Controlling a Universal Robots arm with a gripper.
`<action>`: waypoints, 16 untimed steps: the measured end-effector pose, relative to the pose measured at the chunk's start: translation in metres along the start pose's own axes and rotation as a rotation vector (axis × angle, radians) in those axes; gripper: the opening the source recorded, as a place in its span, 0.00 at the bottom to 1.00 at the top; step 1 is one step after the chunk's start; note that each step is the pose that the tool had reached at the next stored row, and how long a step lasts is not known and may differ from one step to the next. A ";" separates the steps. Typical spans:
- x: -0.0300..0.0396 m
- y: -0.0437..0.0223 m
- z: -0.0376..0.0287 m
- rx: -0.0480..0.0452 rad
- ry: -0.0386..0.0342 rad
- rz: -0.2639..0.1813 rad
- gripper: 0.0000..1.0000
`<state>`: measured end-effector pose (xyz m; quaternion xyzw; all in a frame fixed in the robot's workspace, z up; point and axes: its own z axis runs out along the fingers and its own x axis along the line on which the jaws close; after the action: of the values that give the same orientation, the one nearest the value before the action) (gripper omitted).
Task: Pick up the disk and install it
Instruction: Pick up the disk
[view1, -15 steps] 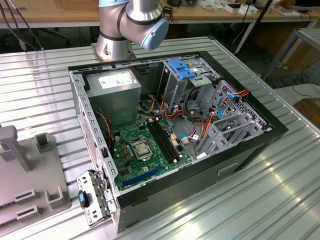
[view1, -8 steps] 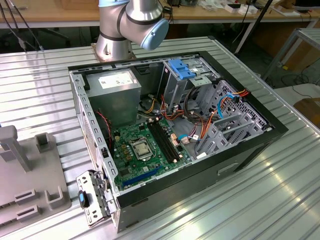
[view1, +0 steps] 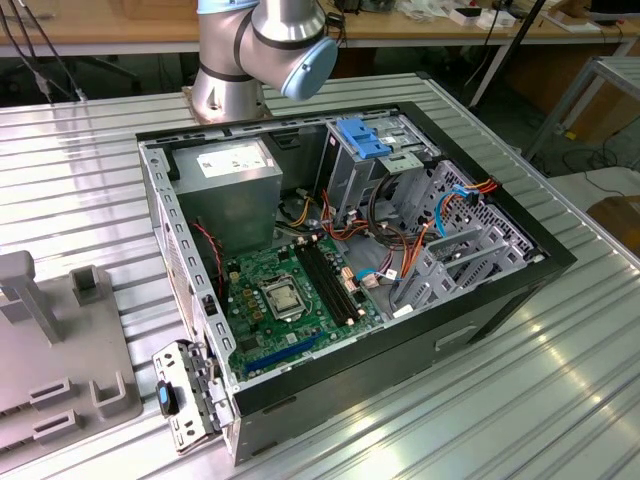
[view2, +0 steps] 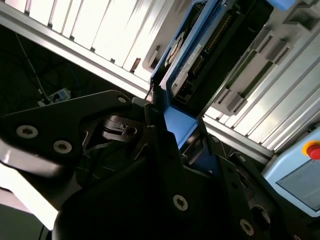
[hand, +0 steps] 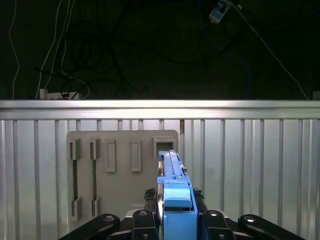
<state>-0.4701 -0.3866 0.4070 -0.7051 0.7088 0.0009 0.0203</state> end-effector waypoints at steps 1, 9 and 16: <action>-0.0001 0.0000 -0.0021 0.0001 0.0000 0.000 0.37; -0.0006 -0.0005 -0.0184 0.0000 0.0000 0.000 0.37; -0.0010 -0.0009 -0.0328 0.0000 0.0000 0.000 0.37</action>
<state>-0.4701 -0.3866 0.4399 -0.7051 0.7088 0.0009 0.0203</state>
